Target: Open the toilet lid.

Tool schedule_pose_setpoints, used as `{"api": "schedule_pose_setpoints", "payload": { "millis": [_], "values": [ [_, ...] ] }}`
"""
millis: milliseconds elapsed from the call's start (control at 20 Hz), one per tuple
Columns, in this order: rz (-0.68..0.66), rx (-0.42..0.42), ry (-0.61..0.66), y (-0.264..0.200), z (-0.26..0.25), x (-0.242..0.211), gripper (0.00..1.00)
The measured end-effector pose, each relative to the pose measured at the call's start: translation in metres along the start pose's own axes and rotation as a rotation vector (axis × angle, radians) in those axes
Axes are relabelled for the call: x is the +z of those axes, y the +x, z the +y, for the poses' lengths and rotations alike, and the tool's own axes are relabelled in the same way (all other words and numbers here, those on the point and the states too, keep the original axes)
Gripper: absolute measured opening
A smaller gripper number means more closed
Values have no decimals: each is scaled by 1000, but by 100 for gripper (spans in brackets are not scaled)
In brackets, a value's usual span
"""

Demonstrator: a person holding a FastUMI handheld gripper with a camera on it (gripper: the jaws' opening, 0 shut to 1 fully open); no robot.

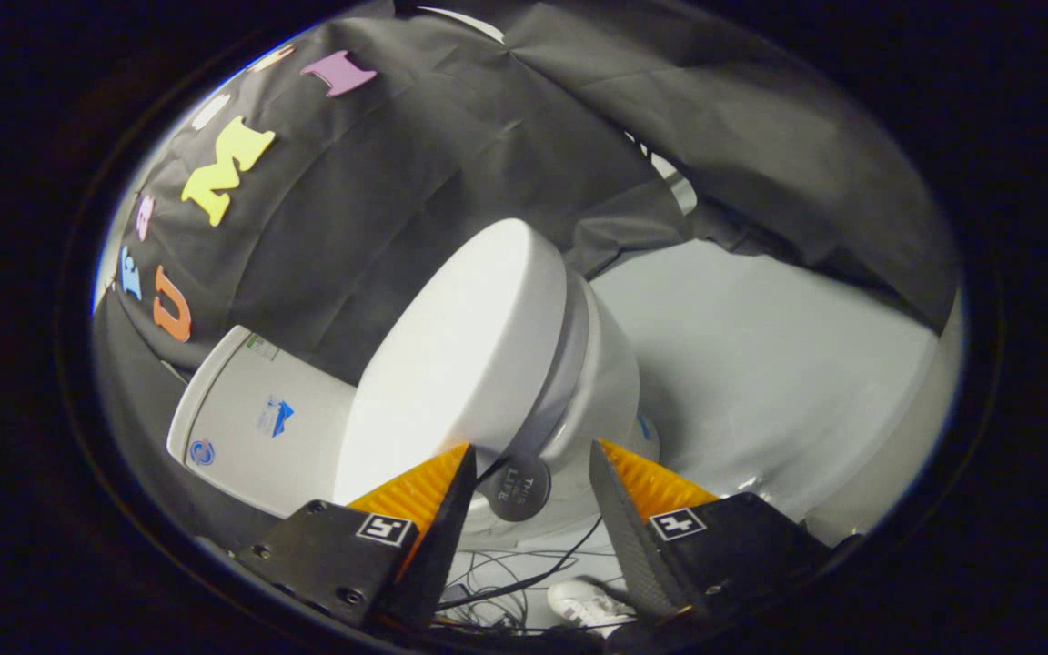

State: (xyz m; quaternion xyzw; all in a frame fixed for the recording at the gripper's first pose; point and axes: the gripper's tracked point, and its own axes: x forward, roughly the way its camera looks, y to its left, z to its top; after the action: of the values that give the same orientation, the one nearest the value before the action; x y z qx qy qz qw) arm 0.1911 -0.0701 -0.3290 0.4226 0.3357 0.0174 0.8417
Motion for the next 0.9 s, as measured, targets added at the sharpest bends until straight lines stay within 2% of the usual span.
{"api": "schedule_pose_setpoints", "payload": {
  "millis": [150,300,500,650,850,900],
  "values": [
    [52,8,92,7,-5,-11,67],
    [68,49,157,5,2,-11,60],
    [86,80,197,5,6,-10,35],
    [99,92,238,5,3,-8,29],
    [124,124,320,3,4,-4,15],
    [121,127,325,3,7,-6,14]
  ]
}}
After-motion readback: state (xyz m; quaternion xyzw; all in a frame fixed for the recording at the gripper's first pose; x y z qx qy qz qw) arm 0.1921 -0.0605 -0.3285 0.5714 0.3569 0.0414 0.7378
